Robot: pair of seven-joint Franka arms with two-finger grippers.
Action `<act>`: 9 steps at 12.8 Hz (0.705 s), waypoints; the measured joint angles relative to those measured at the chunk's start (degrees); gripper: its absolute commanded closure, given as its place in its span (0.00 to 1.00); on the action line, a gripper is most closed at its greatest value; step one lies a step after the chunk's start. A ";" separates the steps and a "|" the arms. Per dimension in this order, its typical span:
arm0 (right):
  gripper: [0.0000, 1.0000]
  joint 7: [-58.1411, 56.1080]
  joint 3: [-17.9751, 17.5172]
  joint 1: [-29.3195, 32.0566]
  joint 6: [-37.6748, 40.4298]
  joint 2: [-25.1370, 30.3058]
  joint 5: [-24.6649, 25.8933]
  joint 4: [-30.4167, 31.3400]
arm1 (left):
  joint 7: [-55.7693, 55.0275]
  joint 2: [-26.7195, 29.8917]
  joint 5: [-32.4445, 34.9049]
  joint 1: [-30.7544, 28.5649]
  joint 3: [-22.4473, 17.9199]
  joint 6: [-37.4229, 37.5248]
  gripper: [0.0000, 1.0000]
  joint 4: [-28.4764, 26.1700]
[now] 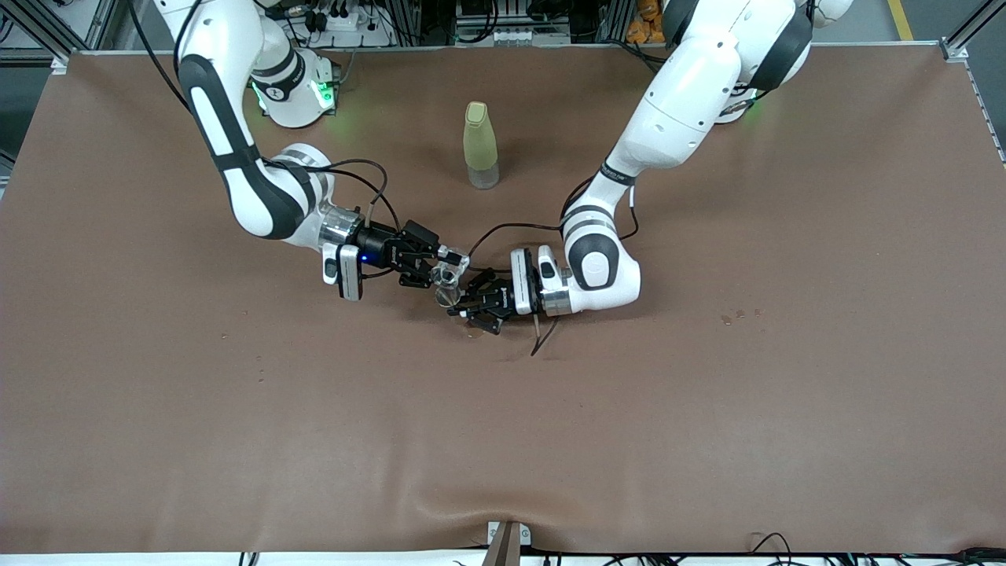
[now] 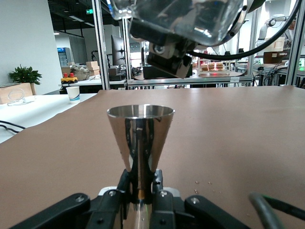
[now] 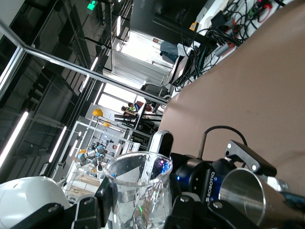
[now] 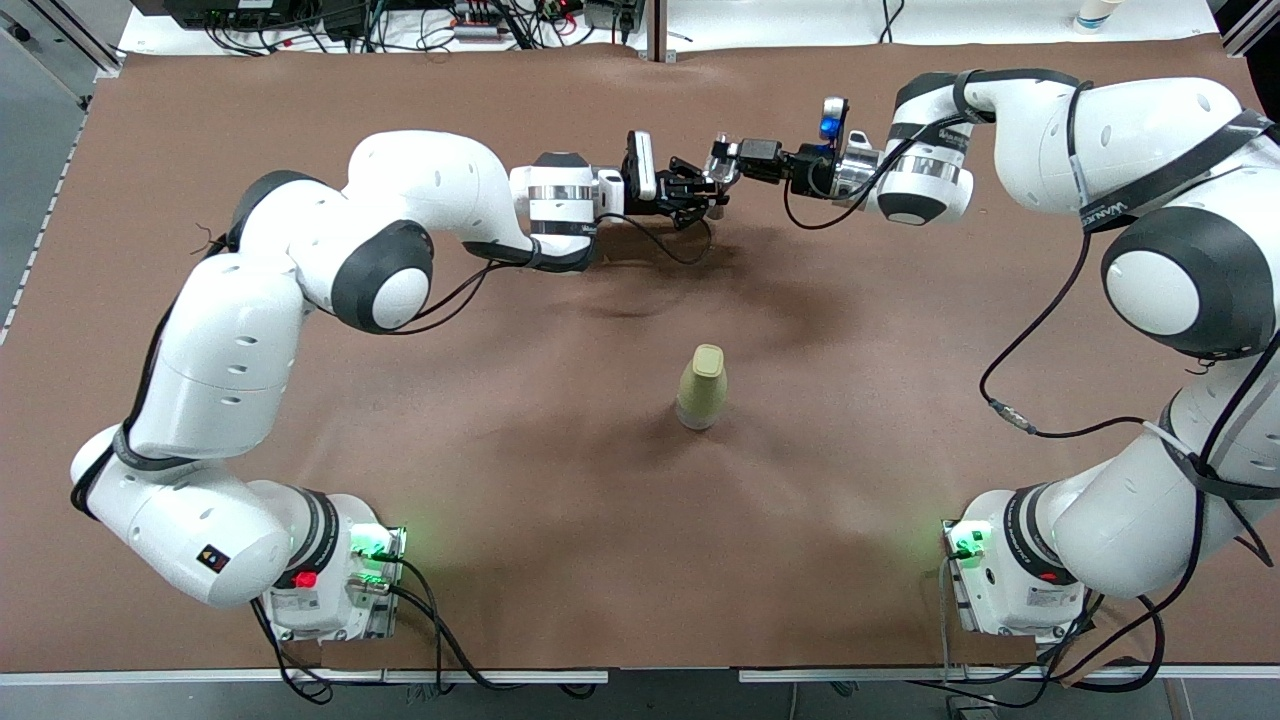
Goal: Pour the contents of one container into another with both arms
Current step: 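Raise the beaker over the jigger and tilt it with the right gripper, then pour the beaker liquid into the jigger held by the left gripper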
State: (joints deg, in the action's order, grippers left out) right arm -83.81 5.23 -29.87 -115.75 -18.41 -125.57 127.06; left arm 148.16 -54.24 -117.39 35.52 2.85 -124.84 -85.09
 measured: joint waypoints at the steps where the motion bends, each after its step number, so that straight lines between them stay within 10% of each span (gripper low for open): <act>1: 0.75 0.37 0.01 0.01 -0.22 0.30 0.00 0.38 | 0.02 -0.02 0.00 0.00 0.00 0.00 1.00 0.00; 9: 0.75 4.87 0.03 0.02 -2.63 0.48 0.00 1.19 | 0.09 -0.04 0.00 0.00 0.00 0.00 1.00 0.00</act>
State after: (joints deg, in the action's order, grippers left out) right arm -78.94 5.26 -29.85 -118.38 -17.93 -125.57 128.25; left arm 148.25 -54.27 -117.39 35.52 2.85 -124.84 -85.09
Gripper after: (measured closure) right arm 0.502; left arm 0.793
